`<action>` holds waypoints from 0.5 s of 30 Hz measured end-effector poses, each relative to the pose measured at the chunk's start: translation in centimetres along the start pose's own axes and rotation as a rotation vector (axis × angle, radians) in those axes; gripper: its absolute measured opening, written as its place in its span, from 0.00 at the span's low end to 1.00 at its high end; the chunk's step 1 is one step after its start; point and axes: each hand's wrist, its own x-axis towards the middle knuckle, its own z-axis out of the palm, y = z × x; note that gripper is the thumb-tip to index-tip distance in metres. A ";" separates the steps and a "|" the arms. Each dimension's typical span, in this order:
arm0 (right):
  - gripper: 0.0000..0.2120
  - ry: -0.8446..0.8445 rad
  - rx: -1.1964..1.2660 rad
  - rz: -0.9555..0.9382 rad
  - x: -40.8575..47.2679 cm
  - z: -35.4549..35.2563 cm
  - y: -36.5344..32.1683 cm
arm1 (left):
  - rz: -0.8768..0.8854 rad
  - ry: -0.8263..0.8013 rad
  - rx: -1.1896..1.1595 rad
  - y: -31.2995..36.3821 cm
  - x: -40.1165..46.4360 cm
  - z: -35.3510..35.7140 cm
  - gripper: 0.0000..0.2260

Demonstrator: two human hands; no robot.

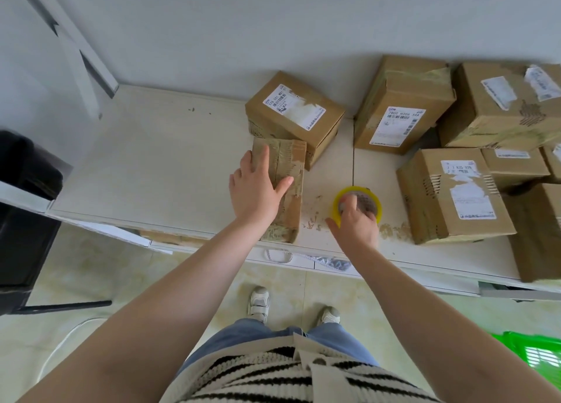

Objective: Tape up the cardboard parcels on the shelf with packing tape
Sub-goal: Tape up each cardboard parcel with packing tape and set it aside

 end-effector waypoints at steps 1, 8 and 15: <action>0.20 -0.031 0.007 0.020 0.3 -0.2 0.0 | 0.003 -0.006 0.000 0.0 0.0 0.0 0.34; 0.08 0.039 0.350 -0.044 0.1 -6.2 -0.7 | 0.215 -0.001 -0.299 1.4 -0.3 -2.2 0.30; 0.06 0.019 0.650 -0.327 -2.4 -11.8 -3.3 | 0.448 -0.129 -0.582 4.0 -1.2 -3.1 0.30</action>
